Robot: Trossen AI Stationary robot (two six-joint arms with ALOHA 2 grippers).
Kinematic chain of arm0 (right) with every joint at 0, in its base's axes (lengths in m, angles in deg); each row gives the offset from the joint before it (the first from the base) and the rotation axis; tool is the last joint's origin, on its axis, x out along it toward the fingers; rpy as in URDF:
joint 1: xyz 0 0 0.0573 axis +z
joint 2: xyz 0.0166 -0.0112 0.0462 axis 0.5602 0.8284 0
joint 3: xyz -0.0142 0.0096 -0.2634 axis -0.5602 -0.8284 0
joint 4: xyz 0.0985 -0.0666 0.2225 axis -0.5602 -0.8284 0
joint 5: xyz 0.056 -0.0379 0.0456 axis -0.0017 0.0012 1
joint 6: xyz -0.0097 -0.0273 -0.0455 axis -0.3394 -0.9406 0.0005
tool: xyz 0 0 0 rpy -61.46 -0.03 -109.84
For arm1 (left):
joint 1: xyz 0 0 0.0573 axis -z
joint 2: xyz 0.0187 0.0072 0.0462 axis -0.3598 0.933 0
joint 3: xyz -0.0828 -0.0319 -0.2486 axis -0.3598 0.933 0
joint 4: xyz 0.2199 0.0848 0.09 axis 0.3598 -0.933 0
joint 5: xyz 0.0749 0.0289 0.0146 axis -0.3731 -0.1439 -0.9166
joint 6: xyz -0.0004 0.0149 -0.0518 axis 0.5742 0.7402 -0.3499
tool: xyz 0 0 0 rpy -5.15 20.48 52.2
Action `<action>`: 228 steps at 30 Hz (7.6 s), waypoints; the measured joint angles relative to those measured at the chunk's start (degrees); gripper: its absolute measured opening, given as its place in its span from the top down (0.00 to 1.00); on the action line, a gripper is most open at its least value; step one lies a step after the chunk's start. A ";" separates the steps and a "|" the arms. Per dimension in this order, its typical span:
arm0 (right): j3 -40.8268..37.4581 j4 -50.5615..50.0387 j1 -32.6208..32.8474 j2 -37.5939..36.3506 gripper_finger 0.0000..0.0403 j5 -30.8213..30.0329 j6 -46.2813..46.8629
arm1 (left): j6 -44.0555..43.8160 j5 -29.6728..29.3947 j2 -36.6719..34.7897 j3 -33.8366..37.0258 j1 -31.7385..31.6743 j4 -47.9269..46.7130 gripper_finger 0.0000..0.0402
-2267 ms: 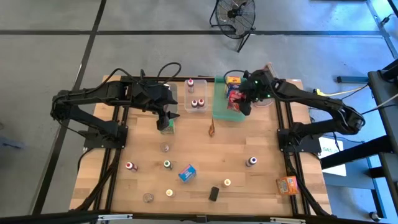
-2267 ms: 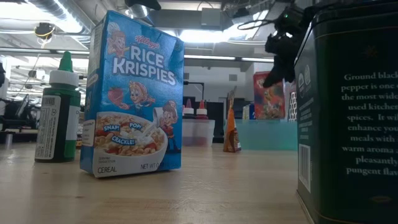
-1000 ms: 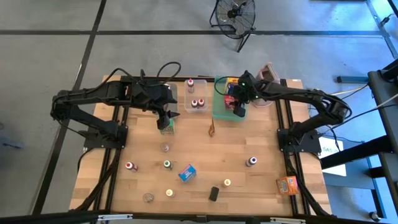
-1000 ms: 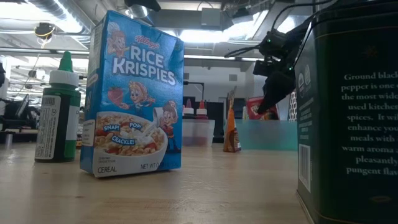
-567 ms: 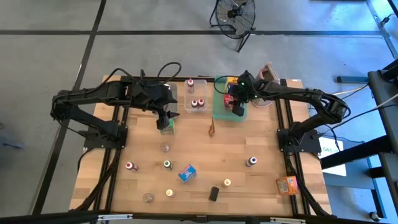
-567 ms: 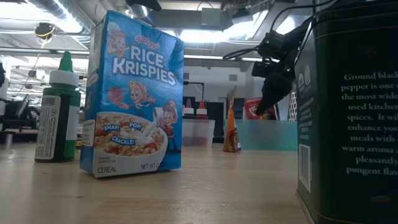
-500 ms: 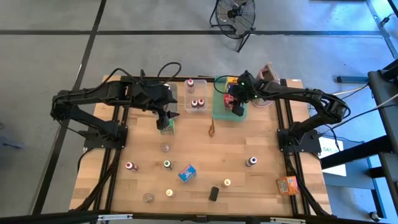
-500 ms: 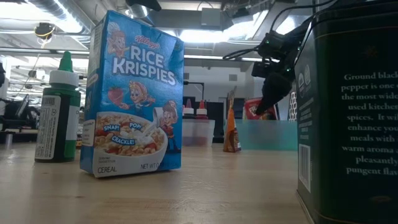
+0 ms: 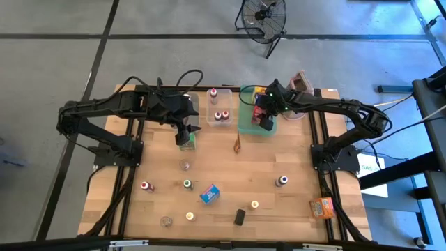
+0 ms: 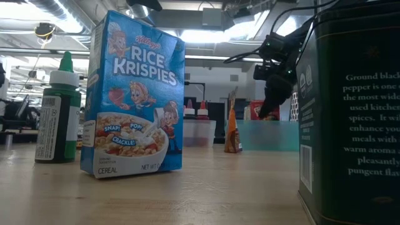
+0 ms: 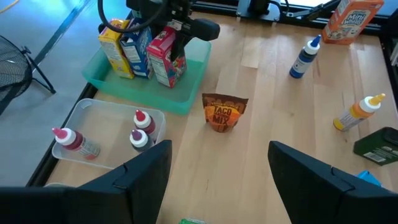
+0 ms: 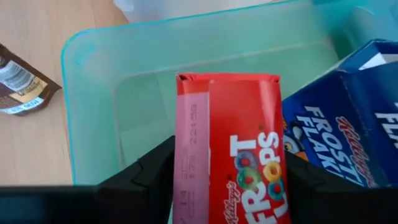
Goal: Pick & Place Kitchen Items
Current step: Put the red cereal box into the green bin, then put the brown seasoning pack into the gray bin
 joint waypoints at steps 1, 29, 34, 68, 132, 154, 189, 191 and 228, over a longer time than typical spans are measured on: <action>0.00 0.03 0.00 -0.02 0.50 0.07 0.52 | 0.00 0.01 0.00 0.00 -0.01 0.00 0.35; 2.21 2.10 1.95 -13.50 0.48 0.42 9.01 | 1.49 0.08 0.00 0.00 0.01 -1.72 0.35; 6.08 -0.38 4.83 -16.97 0.48 2.56 13.84 | 1.36 0.09 0.00 0.00 0.01 -2.22 0.35; 16.06 -16.79 33.81 -25.31 0.48 16.76 34.20 | -8.09 6.58 -0.02 0.39 0.12 -5.49 0.35; 16.00 -6.99 53.03 16.48 0.38 -48.70 72.82 | 2.21 13.05 -0.44 0.44 4.89 -23.96 0.35; 16.00 -4.39 43.05 18.12 0.48 -41.34 69.49 | -2.49 10.08 -0.44 0.44 9.01 -23.96 0.35; 53.48 -21.23 46.95 15.50 1.00 -29.66 32.03 | 5.99 -1.84 -0.46 0.44 9.67 -3.97 0.35; 53.76 -21.35 46.95 15.50 1.00 -29.64 30.78 | 5.99 -3.64 -0.68 0.44 9.67 -1.57 0.35; 53.77 -22.92 40.08 15.28 1.00 -17.05 12.75 | 4.94 -7.43 5.79 0.37 9.67 12.44 0.49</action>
